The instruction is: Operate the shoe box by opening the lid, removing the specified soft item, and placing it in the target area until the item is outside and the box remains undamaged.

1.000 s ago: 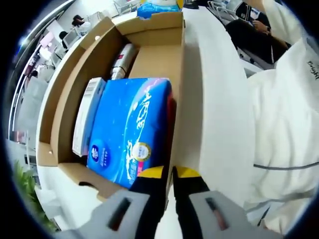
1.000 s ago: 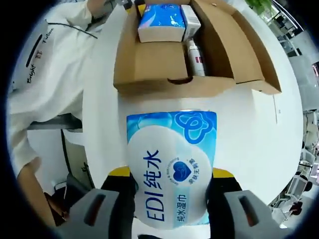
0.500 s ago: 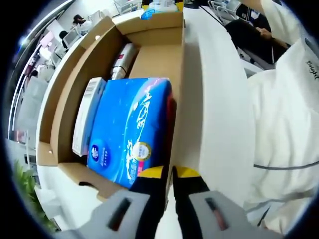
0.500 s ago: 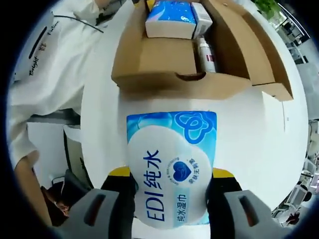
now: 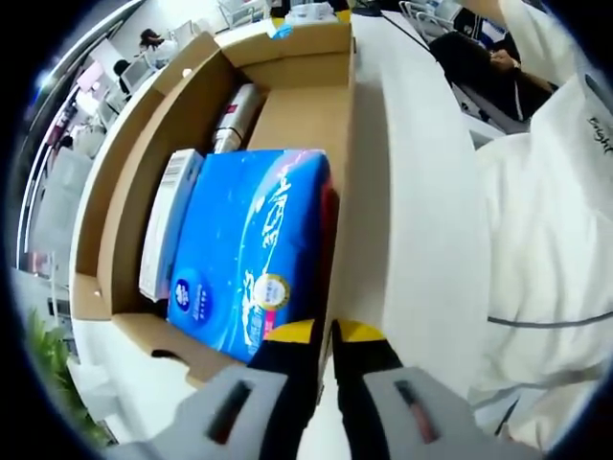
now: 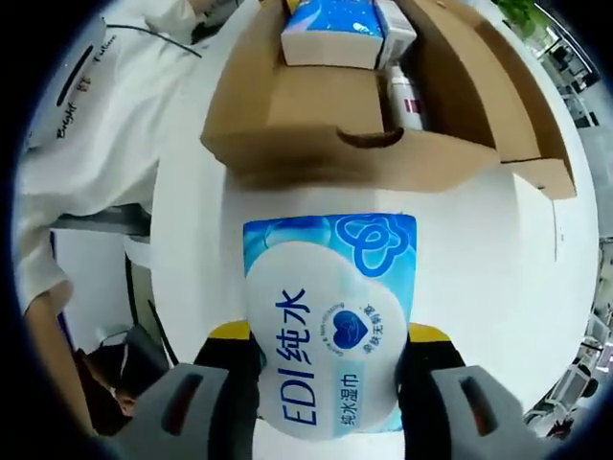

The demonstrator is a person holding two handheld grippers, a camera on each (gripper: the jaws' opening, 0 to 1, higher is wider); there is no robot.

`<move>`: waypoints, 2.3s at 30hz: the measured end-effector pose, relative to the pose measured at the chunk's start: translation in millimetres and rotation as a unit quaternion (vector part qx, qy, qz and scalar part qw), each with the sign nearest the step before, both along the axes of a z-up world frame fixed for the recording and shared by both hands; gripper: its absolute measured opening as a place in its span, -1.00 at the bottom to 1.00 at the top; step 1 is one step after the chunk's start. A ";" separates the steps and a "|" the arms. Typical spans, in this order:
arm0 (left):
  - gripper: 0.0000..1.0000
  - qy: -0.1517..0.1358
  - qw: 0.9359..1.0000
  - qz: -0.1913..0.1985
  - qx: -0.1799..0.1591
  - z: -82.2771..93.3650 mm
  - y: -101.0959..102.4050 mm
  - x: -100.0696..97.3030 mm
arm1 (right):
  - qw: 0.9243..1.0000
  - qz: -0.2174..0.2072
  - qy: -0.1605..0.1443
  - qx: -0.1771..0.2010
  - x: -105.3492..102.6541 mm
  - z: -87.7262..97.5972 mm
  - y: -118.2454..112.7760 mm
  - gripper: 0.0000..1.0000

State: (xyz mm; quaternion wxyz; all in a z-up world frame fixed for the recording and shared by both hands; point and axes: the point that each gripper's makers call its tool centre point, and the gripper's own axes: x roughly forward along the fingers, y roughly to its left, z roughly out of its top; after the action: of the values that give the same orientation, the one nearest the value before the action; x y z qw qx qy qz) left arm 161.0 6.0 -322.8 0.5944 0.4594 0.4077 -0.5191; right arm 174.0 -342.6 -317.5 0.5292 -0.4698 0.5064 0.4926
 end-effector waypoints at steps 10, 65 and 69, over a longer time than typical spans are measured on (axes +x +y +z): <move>-0.88 -0.001 1.000 0.000 0.000 0.1 -0.1 0.2 | 1.000 0.004 -0.005 0.003 2.8 -10.9 -9.3 0.15; -0.88 0.001 1.000 -0.009 -0.008 0.9 -1.3 -7.3 | 0.733 -0.281 -0.316 0.532 34.5 163.0 2.9 0.32; -0.88 0.002 1.000 -0.009 -0.004 0.4 -0.7 -7.5 | 0.710 -0.293 -0.315 0.558 32.1 168.9 3.9 0.35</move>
State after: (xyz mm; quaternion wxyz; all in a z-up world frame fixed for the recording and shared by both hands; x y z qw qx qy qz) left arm 153.5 5.3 -322.3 0.5907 0.4596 0.4031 -0.5267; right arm 206.0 -338.7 -148.7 0.9415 -0.0456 0.0557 0.3294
